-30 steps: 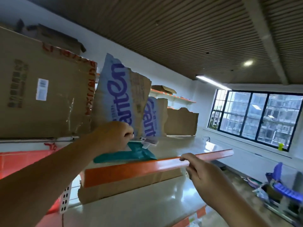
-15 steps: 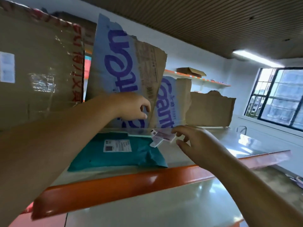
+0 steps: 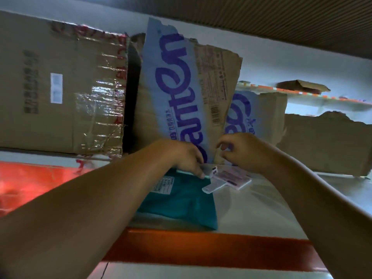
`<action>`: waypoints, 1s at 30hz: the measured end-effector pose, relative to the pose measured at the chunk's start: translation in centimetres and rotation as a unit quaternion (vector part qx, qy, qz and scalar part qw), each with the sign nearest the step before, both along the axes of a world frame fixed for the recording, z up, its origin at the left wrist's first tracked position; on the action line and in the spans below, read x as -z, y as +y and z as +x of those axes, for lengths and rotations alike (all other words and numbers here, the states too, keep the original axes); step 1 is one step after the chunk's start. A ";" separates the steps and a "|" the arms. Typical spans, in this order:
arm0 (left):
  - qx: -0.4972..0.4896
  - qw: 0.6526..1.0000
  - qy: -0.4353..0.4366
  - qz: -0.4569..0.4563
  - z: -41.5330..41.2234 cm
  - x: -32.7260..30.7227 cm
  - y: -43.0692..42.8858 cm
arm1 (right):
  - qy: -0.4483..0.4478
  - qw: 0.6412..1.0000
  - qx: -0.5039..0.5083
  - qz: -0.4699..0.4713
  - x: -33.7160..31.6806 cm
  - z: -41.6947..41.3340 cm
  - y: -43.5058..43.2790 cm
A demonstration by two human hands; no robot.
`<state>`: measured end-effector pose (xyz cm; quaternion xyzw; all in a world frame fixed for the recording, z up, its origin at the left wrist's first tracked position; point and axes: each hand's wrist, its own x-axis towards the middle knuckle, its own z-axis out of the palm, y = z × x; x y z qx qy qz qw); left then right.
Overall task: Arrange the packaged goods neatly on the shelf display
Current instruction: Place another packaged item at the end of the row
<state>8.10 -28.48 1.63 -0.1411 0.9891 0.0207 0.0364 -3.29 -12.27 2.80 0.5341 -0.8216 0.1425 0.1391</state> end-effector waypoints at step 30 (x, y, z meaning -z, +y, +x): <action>-0.006 0.971 0.230 0.072 2.6 0.8 -2.0 | -0.192 0.972 -0.111 0.077 1.0 -3.4 -2.3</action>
